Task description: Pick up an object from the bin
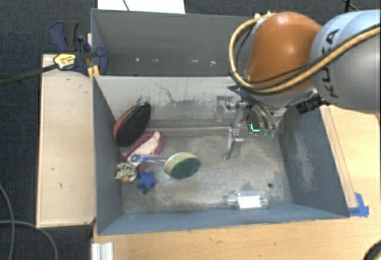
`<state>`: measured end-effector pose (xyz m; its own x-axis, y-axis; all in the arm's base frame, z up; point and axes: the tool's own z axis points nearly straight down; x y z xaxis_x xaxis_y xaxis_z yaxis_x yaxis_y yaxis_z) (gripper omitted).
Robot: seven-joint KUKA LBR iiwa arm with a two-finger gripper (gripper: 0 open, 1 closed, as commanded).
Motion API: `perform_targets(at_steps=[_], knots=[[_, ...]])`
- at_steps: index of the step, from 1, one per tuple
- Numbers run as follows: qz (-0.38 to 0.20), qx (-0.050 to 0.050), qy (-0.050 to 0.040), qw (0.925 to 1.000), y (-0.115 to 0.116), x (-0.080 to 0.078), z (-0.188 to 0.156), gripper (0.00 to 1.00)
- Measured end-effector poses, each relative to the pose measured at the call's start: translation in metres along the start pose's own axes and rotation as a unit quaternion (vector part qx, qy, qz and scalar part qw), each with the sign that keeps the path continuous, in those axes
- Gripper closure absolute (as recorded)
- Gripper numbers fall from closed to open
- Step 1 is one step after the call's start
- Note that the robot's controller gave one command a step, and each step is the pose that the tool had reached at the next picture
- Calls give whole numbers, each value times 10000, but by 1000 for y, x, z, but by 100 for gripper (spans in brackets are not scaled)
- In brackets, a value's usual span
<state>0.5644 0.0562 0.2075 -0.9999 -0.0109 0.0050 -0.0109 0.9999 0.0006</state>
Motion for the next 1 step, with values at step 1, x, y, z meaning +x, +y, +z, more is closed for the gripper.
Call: perform_targets(at_steps=[1], knots=[[-932, -4, -6, 9956, 53, 11, 75, 0]])
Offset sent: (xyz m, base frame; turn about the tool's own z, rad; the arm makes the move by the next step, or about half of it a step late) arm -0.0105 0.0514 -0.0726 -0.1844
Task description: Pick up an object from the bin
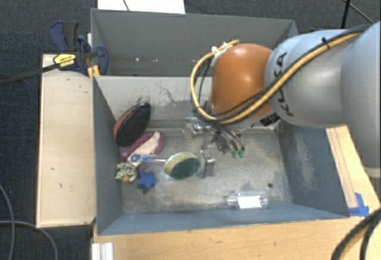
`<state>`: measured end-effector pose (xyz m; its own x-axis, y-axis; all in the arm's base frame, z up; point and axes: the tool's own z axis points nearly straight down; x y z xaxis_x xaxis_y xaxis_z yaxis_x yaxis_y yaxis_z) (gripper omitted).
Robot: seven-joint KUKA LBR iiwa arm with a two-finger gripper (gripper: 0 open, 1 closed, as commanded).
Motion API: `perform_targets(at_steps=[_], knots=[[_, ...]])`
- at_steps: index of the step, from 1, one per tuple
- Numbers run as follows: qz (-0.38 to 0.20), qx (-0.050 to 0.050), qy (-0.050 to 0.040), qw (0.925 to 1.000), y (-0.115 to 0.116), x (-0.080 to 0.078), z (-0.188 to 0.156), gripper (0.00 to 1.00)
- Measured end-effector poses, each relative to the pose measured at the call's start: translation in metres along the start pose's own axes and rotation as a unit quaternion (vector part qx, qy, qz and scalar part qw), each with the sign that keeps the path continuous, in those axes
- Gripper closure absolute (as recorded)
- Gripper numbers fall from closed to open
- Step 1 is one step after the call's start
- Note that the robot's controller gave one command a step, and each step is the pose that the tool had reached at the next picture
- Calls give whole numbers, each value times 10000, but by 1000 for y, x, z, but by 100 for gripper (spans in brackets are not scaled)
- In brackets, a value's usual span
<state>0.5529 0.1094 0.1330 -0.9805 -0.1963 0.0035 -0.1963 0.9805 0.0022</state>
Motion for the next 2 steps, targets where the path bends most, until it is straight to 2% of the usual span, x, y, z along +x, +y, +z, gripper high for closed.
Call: perform_targets(at_steps=[1, 2], knots=[[-136, 8, 2, 9999, 2, -20, 66, 0], [-110, 8, -17, 9999, 2, -20, 62, 100]])
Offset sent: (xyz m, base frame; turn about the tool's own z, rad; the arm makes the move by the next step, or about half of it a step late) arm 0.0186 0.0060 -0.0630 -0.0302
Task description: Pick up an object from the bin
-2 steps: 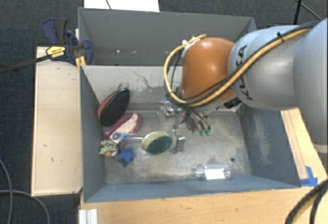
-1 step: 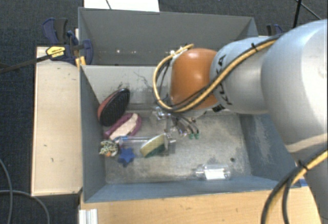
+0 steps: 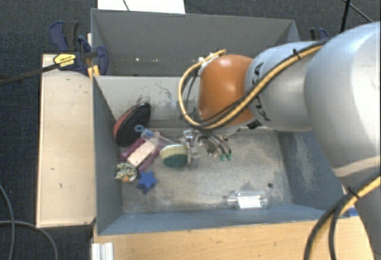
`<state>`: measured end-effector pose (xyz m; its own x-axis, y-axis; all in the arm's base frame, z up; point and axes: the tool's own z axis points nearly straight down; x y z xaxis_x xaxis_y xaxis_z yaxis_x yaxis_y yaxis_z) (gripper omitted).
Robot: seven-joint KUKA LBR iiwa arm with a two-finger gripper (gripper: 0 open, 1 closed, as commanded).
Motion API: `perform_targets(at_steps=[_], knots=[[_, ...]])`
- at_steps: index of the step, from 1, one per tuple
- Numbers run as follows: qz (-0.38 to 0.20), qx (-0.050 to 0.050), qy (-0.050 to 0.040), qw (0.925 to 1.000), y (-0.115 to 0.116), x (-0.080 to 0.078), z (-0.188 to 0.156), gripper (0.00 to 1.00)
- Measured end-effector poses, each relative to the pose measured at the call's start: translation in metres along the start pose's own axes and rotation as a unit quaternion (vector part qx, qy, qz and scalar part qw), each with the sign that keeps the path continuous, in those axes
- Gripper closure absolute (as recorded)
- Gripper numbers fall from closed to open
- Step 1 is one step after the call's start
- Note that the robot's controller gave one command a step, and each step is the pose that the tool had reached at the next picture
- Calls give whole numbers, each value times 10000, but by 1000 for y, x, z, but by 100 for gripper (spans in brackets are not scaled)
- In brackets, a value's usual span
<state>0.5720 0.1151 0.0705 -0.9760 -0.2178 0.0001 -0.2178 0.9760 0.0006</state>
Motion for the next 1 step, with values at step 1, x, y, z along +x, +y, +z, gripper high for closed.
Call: perform_targets(at_steps=[1], knots=[[256, -1, -58, 9997, 4, -14, -137, 100]])
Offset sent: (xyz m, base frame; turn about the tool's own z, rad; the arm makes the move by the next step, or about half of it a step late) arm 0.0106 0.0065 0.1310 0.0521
